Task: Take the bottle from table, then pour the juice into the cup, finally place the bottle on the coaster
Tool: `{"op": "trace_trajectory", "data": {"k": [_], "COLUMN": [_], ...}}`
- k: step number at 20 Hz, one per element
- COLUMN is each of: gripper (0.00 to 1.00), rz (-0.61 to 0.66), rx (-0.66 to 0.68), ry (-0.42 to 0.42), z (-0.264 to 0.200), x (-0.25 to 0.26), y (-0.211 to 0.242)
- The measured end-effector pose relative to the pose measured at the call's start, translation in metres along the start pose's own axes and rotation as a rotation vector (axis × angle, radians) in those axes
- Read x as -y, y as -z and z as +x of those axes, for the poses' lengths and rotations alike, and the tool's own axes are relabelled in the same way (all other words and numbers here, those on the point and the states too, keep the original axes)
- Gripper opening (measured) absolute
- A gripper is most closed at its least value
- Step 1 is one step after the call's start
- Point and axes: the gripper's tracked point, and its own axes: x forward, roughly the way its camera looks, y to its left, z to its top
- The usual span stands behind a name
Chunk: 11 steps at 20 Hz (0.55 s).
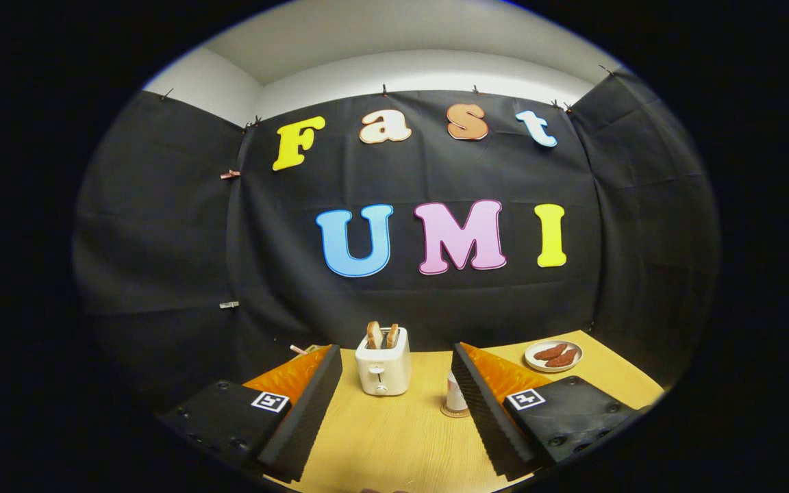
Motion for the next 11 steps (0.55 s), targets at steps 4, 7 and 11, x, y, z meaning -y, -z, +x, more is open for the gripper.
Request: {"op": "trace_trajectory", "data": {"k": [4, 7, 11], "gripper": [0.99, 0.99, 0.99], "rz": [-0.012, -0.042, -0.005], "rx": [-0.011, -0.025, -0.033], "ry": [-0.032, -0.068, -0.083], "z": [-0.014, -0.023, -0.033], "x": [-0.002, -0.007, -0.016], "y": [-0.015, -0.016, -0.016]}}
